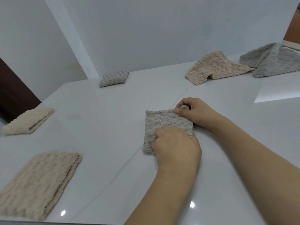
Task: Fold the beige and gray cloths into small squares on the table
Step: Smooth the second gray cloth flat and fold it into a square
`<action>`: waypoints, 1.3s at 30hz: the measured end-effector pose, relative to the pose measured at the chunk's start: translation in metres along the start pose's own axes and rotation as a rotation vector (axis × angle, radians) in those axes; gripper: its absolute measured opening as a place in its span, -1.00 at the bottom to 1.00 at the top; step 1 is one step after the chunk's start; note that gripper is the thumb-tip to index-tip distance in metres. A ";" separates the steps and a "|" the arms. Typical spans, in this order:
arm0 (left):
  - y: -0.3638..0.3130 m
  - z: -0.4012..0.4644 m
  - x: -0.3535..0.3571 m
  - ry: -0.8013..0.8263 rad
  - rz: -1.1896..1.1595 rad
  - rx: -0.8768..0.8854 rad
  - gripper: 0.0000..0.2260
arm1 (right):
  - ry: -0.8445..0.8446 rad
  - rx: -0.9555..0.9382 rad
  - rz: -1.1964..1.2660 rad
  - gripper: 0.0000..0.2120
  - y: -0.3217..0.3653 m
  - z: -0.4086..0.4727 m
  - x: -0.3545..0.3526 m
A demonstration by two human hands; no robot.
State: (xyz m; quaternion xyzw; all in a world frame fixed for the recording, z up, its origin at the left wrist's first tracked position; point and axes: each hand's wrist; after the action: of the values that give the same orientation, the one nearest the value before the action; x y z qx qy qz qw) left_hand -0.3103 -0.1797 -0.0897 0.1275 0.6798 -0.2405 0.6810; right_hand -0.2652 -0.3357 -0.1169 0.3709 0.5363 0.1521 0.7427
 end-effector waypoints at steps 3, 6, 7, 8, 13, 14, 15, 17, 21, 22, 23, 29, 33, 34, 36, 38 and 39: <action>0.003 0.002 0.001 -0.015 -0.027 0.027 -0.62 | -0.001 -0.003 0.018 -0.94 0.000 -0.001 -0.001; 0.007 -0.007 0.009 -0.155 -0.095 0.073 -0.73 | -0.004 -0.006 -0.019 -0.95 0.001 0.000 0.001; 0.008 -0.012 0.011 -0.211 -0.124 0.095 -0.74 | -0.016 -0.010 -0.047 -0.95 0.002 0.000 0.002; 0.009 -0.017 0.013 -0.227 -0.154 0.107 -0.72 | -0.043 -0.008 -0.069 -0.93 0.002 0.001 0.002; 0.013 -0.033 0.027 -0.196 -0.188 0.141 -0.54 | -0.083 0.020 -0.046 -0.92 0.006 0.000 -0.003; 0.013 -0.032 0.027 -0.198 -0.180 0.137 -0.54 | -0.070 0.021 -0.089 -0.92 0.007 -0.001 -0.004; 0.014 -0.031 0.028 -0.212 -0.182 0.133 -0.56 | -0.072 0.019 -0.210 -0.88 0.008 -0.003 -0.006; 0.014 -0.027 0.028 -0.248 -0.205 0.131 -0.59 | -0.085 0.021 -0.538 -0.65 0.013 -0.009 -0.012; 0.013 -0.024 0.024 -0.257 -0.201 0.140 -0.61 | 0.012 0.101 -0.633 -0.40 0.019 -0.017 -0.016; 0.014 -0.024 0.023 -0.251 -0.198 0.145 -0.62 | 0.048 0.102 -0.626 -0.40 0.020 -0.018 -0.013; 0.015 -0.024 0.022 -0.246 -0.188 0.155 -0.63 | 0.077 0.108 -0.615 -0.40 0.022 -0.019 -0.012; 0.018 -0.021 0.024 -0.254 -0.137 0.175 -0.63 | 0.092 0.105 -0.608 -0.48 0.023 -0.016 -0.013; 0.019 -0.021 0.021 -0.185 -0.125 0.176 -0.57 | 0.109 0.099 -0.593 -0.58 0.020 -0.015 -0.008; 0.019 -0.022 0.022 -0.170 -0.118 0.172 -0.55 | 0.069 0.098 -0.573 -0.61 0.019 -0.015 -0.008; 0.021 -0.027 0.019 -0.107 -0.139 0.157 -0.50 | -0.008 0.106 -0.531 -0.65 0.019 -0.016 -0.008; 0.026 -0.034 0.015 -0.024 -0.145 0.187 -0.40 | -0.061 0.121 -0.509 -0.67 0.018 -0.016 -0.007; 0.029 -0.037 0.011 0.066 -0.135 0.200 -0.37 | -0.083 0.132 -0.500 -0.69 0.017 -0.016 -0.008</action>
State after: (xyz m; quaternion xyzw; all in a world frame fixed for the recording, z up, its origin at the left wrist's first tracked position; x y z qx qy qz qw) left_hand -0.3287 -0.1382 -0.1064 0.1567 0.6815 -0.3482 0.6243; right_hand -0.2793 -0.3227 -0.1017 0.2803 0.5890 -0.0869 0.7529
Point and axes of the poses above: each hand's wrist, its own z-axis towards the middle knuckle, its own x-axis out of the palm, y = z × x, and after that the axes turned 10 degrees about -z, right-handed
